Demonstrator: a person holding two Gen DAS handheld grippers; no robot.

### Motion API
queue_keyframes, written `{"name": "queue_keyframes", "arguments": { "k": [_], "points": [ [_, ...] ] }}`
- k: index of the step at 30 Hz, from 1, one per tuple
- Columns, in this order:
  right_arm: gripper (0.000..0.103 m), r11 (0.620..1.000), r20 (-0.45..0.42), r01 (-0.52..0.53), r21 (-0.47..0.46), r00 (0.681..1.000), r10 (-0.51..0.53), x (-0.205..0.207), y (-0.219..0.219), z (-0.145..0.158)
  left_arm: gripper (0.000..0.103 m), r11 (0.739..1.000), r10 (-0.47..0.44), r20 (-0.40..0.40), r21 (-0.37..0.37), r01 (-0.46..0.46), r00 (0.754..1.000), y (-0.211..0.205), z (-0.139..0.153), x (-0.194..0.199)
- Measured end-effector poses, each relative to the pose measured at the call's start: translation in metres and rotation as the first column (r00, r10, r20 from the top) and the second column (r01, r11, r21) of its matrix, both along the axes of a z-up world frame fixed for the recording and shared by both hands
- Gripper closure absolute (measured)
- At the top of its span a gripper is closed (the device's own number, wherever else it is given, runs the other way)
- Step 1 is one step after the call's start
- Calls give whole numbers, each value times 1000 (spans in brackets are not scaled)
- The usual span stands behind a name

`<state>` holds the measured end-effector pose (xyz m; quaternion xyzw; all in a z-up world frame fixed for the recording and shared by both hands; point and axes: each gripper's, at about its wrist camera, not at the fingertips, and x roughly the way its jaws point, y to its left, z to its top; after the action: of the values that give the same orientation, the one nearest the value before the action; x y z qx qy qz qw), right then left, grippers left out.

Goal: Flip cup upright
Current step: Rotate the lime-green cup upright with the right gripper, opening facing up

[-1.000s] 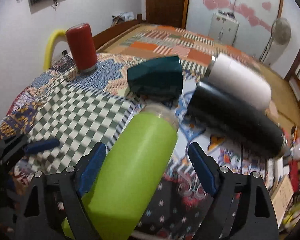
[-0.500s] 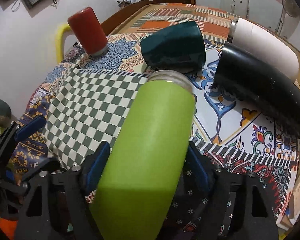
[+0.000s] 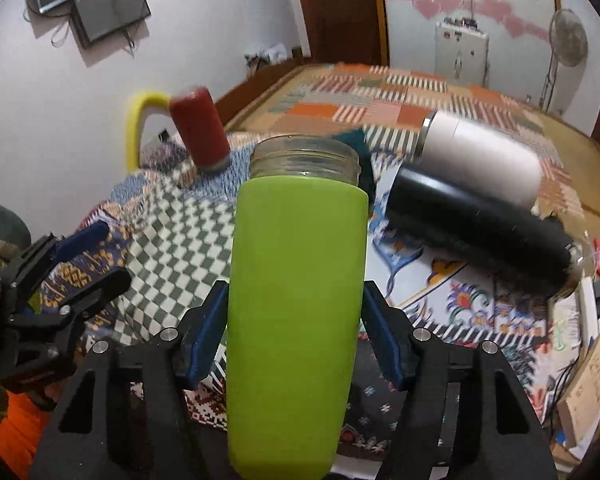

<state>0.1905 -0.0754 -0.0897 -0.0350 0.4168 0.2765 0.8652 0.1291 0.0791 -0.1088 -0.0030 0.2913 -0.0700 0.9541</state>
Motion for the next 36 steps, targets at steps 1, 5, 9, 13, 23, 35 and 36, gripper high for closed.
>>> {"name": "queue_keyframes", "arguments": {
  "k": [1,5,9,13,23,35,36],
  "points": [
    [41,1000,24,5,3,1000,-5,-2,-1,5,32,1000,8,7,0,-8,1000,0,2,0],
    [42,1000,107,20,13,994,-21,-7,-2,18,23,999,43,49,3,-43,998,0,11,1],
    [42,999,153,27,33,988,-32,-8,-4,24,16,998,65,83,20,-67,994,-2,17,0],
    [42,999,191,27,32,981,-32,-7,-3,25,10,996,82,116,29,-86,990,-5,20,-1],
    [42,1000,175,9,28,984,-14,1,-1,19,9,996,83,109,28,-87,991,-5,12,5],
    [42,1000,178,-12,-5,984,13,-6,6,12,9,995,99,90,3,-99,991,0,5,10],
    [42,1000,184,-13,-5,983,13,-7,7,12,9,995,100,91,1,-101,991,1,5,10]
  ]
}}
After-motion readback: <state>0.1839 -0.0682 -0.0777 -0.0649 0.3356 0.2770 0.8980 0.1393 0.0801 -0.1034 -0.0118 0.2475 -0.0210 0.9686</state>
